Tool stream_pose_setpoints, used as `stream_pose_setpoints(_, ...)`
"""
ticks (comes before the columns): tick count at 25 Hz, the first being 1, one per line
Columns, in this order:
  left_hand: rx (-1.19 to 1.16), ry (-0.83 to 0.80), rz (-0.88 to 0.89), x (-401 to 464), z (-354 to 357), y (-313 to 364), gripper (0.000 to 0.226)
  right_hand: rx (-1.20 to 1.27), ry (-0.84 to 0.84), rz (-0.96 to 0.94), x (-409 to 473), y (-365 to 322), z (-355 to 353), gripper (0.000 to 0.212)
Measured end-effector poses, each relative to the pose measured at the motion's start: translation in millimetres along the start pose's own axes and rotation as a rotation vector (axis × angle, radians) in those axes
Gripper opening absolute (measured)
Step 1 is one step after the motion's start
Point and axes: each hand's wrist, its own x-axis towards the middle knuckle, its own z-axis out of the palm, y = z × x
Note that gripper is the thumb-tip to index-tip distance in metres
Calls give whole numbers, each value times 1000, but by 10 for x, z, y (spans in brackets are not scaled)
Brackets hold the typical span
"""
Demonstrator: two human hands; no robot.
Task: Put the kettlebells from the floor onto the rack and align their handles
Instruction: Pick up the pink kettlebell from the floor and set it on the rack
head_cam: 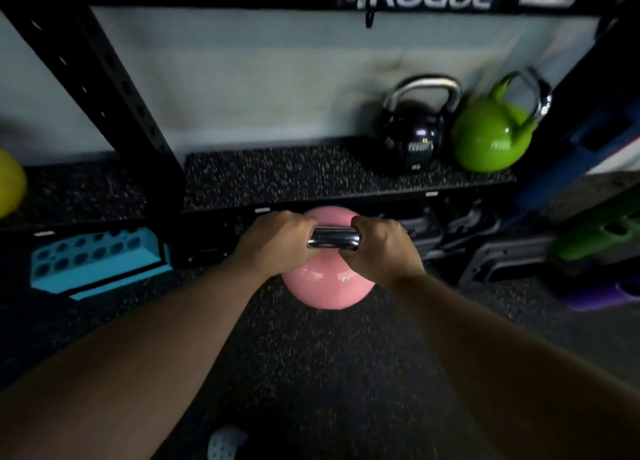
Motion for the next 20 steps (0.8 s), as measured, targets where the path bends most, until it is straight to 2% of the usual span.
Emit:
stream_pose_setpoints(5, 56, 139, -73, 650, -477, -498, 18, 15, 27, -84, 1100, -238, -231, 20)
stream_pose_setpoints(9, 203, 228, -131, 1060, -566, -835, 21, -2, 35, -92, 1740, -308, -161, 26)
stream_pose_setpoints(12, 226, 268, -168, 1413, -547, -1111, 25, 28, 46, -113, 2206, -292, -65, 21)
stream_pose_setpoints(16, 226, 249, -199, 1809, -491, -1366, 24, 25, 8, -161, 2661, -181, 22, 19)
stream_pose_setpoints(20, 179, 197, -201, 2082, -401, -1404, 29, 44, -29, -124, 2930, -8, 72, 23)
